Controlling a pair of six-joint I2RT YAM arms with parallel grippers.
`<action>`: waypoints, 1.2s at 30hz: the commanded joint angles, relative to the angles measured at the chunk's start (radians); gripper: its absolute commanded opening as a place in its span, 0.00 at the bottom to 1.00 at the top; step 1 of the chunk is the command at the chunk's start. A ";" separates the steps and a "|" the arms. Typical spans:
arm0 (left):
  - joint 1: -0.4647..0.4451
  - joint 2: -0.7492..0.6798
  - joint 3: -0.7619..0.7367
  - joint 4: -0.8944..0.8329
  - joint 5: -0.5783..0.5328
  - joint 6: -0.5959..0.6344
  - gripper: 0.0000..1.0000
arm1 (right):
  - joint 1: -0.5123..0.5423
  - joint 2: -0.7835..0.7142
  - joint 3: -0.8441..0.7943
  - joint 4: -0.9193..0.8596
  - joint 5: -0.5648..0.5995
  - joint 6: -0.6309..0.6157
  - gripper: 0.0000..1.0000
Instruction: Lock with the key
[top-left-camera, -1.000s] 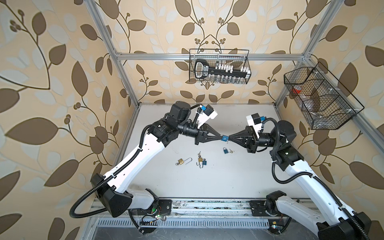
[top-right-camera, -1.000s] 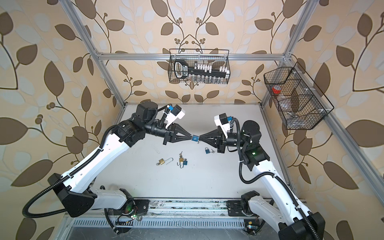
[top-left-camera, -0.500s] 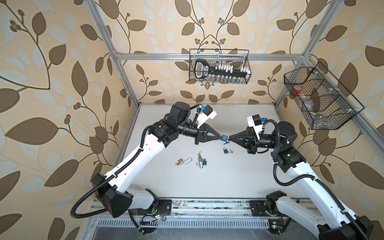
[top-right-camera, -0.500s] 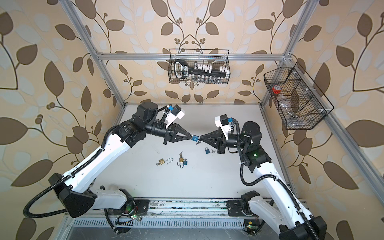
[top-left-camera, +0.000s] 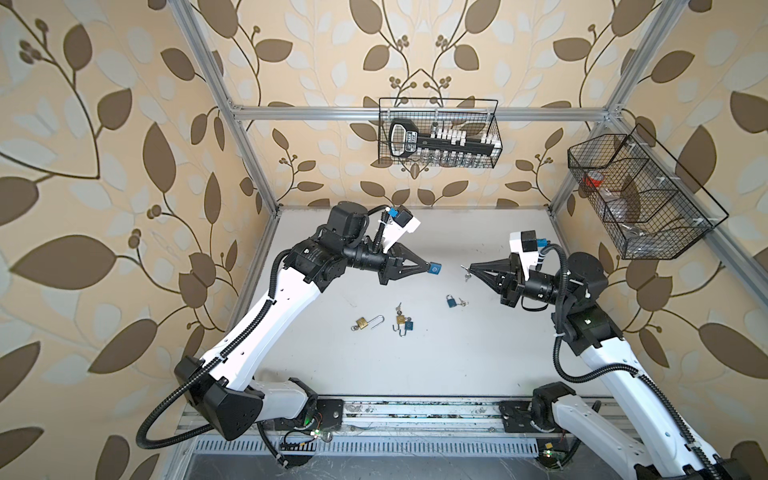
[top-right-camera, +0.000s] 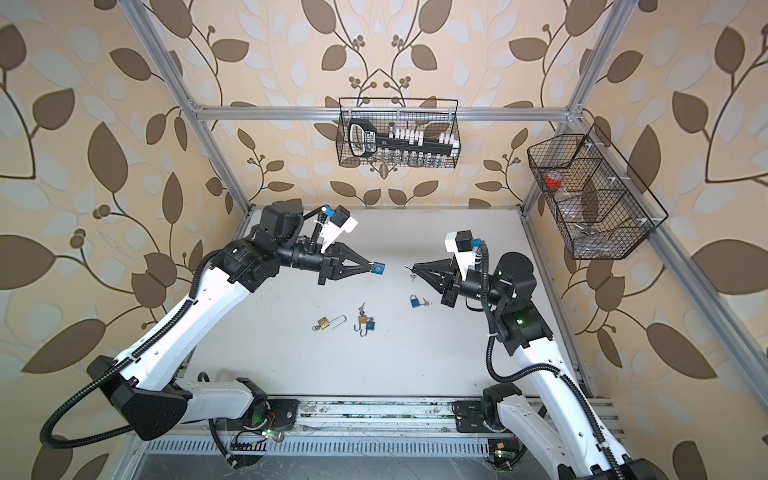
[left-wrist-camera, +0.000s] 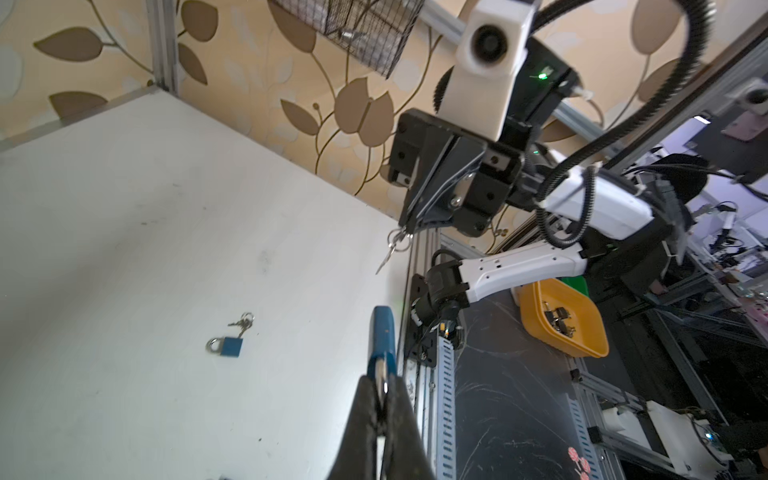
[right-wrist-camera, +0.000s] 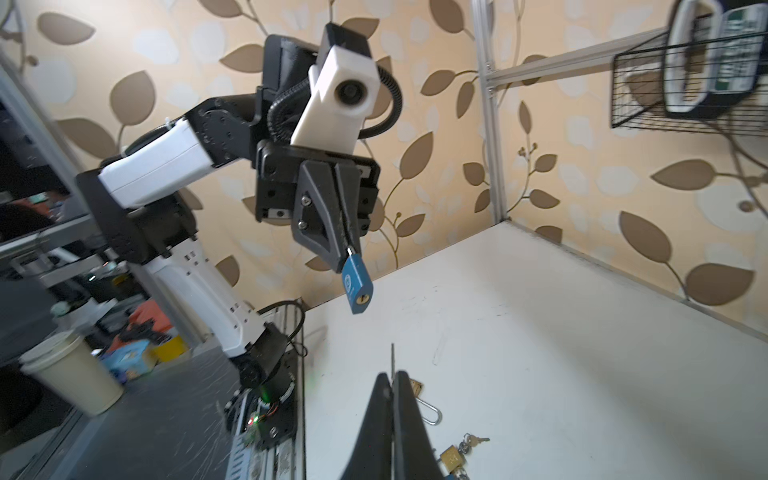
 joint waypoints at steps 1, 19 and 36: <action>-0.036 0.077 0.050 -0.129 -0.131 0.075 0.00 | -0.004 -0.011 -0.063 -0.031 0.287 0.065 0.00; -0.222 0.553 0.208 -0.387 -0.437 0.245 0.00 | -0.285 0.194 -0.271 -0.127 0.323 0.371 0.00; -0.224 0.869 0.437 -0.560 -0.550 0.377 0.00 | -0.323 0.168 -0.291 -0.145 0.354 0.367 0.00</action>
